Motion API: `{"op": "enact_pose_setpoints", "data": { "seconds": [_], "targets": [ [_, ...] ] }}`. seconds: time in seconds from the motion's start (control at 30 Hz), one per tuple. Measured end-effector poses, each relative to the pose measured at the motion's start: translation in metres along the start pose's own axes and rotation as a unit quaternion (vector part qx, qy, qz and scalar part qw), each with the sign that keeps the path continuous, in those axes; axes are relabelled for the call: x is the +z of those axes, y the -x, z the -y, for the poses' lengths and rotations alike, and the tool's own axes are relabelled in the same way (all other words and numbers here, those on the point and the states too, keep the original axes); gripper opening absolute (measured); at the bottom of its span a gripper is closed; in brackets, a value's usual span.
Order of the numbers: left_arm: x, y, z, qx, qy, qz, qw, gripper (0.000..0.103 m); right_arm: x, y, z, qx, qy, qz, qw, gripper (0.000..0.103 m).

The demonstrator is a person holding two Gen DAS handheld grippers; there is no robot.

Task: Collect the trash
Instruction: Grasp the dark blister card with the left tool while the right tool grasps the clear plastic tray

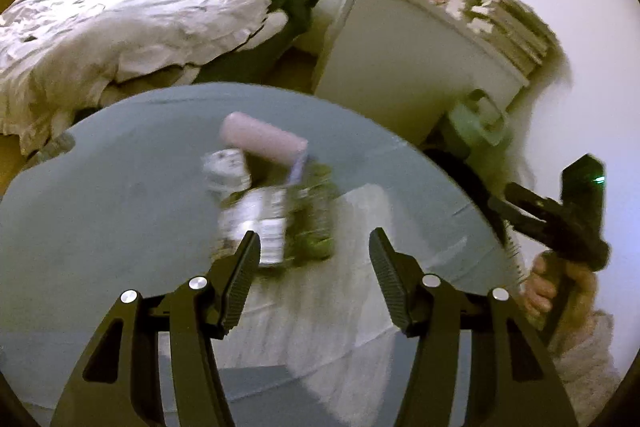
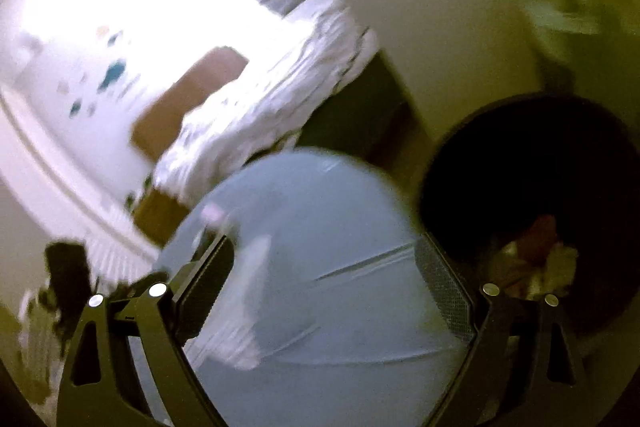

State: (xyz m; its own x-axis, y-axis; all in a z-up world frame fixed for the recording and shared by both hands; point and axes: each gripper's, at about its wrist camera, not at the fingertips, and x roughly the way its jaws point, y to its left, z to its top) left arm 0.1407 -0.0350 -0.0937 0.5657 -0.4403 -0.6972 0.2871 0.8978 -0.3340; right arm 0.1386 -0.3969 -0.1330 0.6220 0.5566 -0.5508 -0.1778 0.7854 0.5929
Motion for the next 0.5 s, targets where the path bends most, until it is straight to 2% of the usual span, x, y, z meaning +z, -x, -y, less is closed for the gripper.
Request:
{"op": "enact_pose_setpoints", "data": {
  "seconds": [0.07, 0.1, 0.13, 0.23, 0.4, 0.47, 0.5],
  "targets": [
    [0.000, -0.005, -0.010, -0.004, 0.000, -0.009, 1.0000, 0.066, -0.006, -0.013, -0.029, 0.000, 0.034, -0.029, 0.999, 0.090],
    [0.001, -0.008, -0.015, -0.004, 0.001, -0.011, 0.9999, 0.076, -0.008, -0.019, -0.040, -0.001, 0.047, -0.041, 0.998, 0.090],
    [0.002, -0.010, -0.018, -0.005, 0.001, -0.013, 0.9999, 0.079, -0.011, -0.026, -0.055, -0.004, 0.065, -0.054, 0.996, 0.090],
    [0.004, -0.017, -0.031, -0.016, 0.011, -0.021, 0.9996, 0.079, -0.021, -0.047, -0.088, -0.041, 0.114, -0.085, 0.989, 0.090],
    [0.006, -0.025, -0.040, -0.033, 0.019, -0.021, 0.9990, 0.077, -0.031, -0.078, -0.112, -0.088, 0.164, -0.117, 0.976, 0.090],
    [0.006, -0.027, -0.040, -0.041, 0.019, -0.023, 0.9987, 0.067, -0.034, -0.087, -0.114, -0.101, 0.168, -0.122, 0.973, 0.089],
    [0.006, -0.027, -0.041, -0.038, 0.018, -0.021, 0.9989, 0.060, -0.034, -0.091, -0.114, -0.104, 0.166, -0.123, 0.973, 0.080]
  ]
}}
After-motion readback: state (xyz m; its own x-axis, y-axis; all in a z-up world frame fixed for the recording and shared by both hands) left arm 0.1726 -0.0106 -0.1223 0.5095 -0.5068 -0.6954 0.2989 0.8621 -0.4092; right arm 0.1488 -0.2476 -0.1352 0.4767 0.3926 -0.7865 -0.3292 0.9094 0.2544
